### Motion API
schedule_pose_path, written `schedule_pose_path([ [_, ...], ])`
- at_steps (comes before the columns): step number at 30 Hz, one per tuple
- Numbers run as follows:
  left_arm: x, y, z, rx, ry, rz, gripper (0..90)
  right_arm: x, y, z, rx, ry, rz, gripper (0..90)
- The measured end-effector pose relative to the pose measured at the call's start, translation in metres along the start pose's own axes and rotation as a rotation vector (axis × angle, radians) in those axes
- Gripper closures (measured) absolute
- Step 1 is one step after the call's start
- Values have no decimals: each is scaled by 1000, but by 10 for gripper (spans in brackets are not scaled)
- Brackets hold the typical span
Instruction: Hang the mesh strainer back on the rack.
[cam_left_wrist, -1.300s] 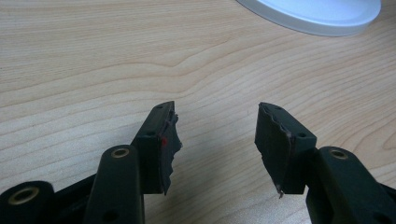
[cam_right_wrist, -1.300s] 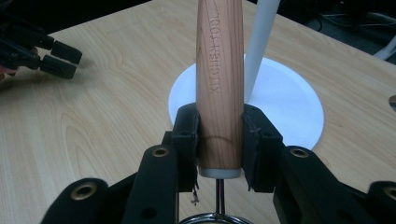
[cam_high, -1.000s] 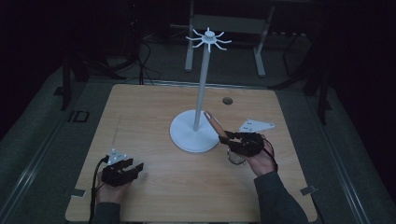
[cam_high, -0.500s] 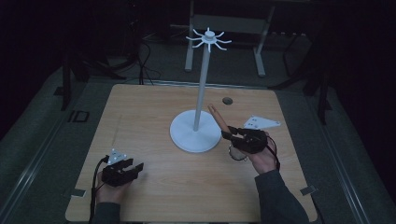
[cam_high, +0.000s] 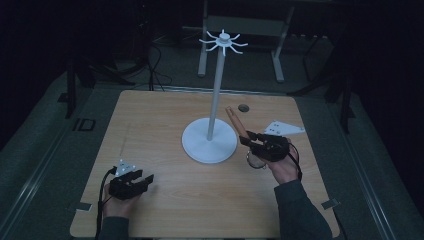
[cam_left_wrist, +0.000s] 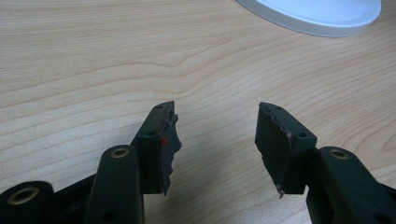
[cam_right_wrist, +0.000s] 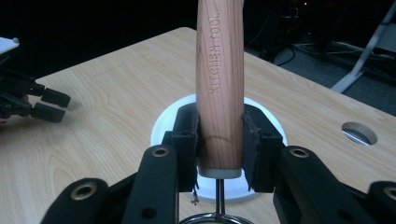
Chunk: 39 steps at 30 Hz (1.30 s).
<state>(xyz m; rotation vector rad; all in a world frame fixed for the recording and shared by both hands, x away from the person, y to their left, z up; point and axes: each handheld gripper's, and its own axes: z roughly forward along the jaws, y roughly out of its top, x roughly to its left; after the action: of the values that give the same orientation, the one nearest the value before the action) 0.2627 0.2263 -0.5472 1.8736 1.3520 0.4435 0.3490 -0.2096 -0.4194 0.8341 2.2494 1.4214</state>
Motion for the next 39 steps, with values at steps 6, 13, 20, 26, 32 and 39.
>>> schedule_pose_path([
  [6, 0, 0, 0, 0, 0, -1, 481, -1, 3, -3, -15, -6, 5, 692],
  [13, 0, 0, 0, 0, 1, 0, 481, -2, 8, -5, -35, -9, 7, 692],
  [20, 0, 0, 0, 0, 2, 0, 481, -3, 12, -7, -54, -10, 15, 692],
  [26, 0, 0, 0, 0, 1, 0, 481, -4, 16, -8, -59, 4, 23, 692],
  [32, 0, 0, 0, 0, 2, 0, 481, -5, 19, -9, -74, 8, 31, 692],
  [39, 1, 0, 0, 0, 2, -1, 481, -6, 25, -10, -93, 9, 34, 692],
])
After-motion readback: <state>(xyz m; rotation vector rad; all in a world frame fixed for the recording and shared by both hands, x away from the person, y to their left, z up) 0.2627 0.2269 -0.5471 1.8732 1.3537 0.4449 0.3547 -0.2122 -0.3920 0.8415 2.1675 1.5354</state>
